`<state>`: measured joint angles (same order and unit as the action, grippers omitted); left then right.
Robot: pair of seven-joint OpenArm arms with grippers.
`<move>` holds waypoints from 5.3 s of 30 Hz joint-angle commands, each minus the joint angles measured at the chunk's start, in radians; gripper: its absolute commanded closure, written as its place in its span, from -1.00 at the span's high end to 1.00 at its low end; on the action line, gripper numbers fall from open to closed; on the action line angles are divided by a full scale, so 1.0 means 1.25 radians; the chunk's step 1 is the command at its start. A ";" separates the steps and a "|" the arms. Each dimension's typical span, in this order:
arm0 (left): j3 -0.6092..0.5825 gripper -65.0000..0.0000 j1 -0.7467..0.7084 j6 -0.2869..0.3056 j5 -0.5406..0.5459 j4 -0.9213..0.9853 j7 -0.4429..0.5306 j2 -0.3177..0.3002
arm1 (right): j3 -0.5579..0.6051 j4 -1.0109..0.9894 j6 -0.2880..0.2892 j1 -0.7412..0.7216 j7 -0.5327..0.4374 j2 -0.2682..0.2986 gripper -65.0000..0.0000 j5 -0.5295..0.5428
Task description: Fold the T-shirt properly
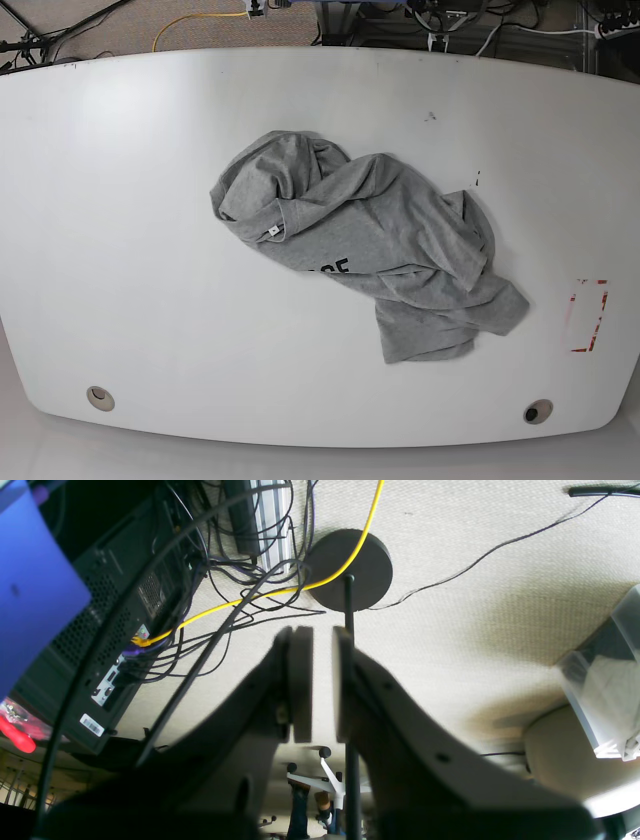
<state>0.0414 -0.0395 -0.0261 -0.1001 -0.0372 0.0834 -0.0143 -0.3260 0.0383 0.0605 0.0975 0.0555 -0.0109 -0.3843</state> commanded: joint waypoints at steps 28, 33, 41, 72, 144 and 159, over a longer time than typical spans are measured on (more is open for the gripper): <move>0.001 -0.03 -0.007 -0.001 0.001 -0.001 0.002 -0.012 | 0.001 -0.009 0.004 0.008 0.009 0.002 -0.83 0.002; 0.001 -0.03 -0.006 -0.001 0.001 0.000 0.001 -0.011 | 0.002 -0.009 0.003 0.009 0.009 0.002 -0.83 0.001; 0.001 -0.02 -0.008 -0.001 0.001 -0.003 0.001 -0.010 | 0.001 -0.014 0.002 0.008 0.007 0.000 -0.83 0.001; 0.007 -0.05 -0.018 -0.008 -0.009 0.008 0.046 -0.010 | 0.004 -0.020 0.006 0.019 0.005 -0.001 -0.83 -0.002; 0.001 -0.05 -0.076 -0.007 -0.006 -0.047 0.078 -0.048 | 0.015 0.063 0.007 0.001 -0.019 -0.015 -0.81 -0.001; 0.002 -0.06 -0.230 -0.005 -0.004 -0.342 0.073 -0.047 | 0.015 0.346 0.014 0.182 -0.060 -0.048 -0.82 0.005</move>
<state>0.0448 -0.2932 -0.0273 -0.1074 -0.4217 0.1726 -0.0704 -0.3073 0.4171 0.0692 0.3016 -0.0071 -0.0578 -0.3840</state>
